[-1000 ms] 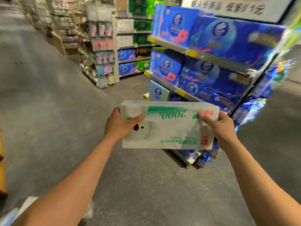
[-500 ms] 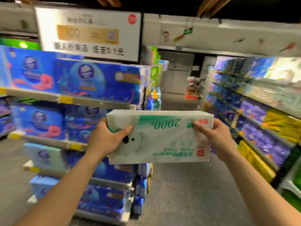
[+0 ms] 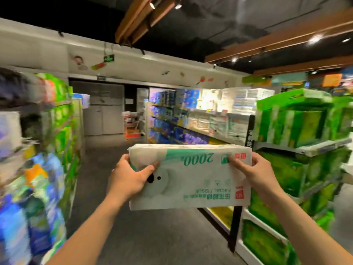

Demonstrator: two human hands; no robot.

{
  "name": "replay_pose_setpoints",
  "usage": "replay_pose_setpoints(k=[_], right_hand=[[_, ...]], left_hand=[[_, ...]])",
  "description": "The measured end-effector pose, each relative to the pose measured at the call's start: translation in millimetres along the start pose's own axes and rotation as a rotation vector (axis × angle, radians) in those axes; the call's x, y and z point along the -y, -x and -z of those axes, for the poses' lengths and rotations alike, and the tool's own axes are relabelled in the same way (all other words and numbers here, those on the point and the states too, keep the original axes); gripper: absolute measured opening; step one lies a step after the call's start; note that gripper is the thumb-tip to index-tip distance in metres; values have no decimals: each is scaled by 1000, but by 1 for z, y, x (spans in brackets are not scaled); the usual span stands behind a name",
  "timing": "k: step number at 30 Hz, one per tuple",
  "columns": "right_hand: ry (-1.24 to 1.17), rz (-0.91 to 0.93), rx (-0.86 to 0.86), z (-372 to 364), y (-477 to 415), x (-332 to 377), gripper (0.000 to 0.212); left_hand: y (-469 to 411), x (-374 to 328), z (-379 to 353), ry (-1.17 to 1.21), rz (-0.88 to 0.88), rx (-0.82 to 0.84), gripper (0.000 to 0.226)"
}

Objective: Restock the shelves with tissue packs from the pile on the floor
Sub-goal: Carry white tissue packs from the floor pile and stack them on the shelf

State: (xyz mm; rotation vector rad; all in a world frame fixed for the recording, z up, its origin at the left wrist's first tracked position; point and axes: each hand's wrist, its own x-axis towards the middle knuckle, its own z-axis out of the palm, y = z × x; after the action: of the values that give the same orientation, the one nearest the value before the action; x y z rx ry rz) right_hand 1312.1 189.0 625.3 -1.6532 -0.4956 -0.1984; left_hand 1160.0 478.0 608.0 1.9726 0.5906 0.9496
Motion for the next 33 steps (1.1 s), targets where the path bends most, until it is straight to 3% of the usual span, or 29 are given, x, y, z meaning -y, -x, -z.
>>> replay_pose_setpoints(k=[7, 16, 25, 29, 33], right_hand=[[66, 48, -88, 1, -200, -56, 53], [118, 65, -132, -59, -450, -135, 36], [146, 66, -267, -132, -701, -233, 34], [217, 66, -336, -138, -804, -255, 18], [298, 98, -371, -137, -904, -292, 23]], left_hand=[[-181, -7, -149, 79, -65, 68, 55], [-420, 22, -296, 105, -113, 114, 79], [-695, 64, -468, 173, -232, 227, 63], [-800, 57, -547, 197, -278, 262, 67], [-890, 55, -633, 237, -303, 285, 60]])
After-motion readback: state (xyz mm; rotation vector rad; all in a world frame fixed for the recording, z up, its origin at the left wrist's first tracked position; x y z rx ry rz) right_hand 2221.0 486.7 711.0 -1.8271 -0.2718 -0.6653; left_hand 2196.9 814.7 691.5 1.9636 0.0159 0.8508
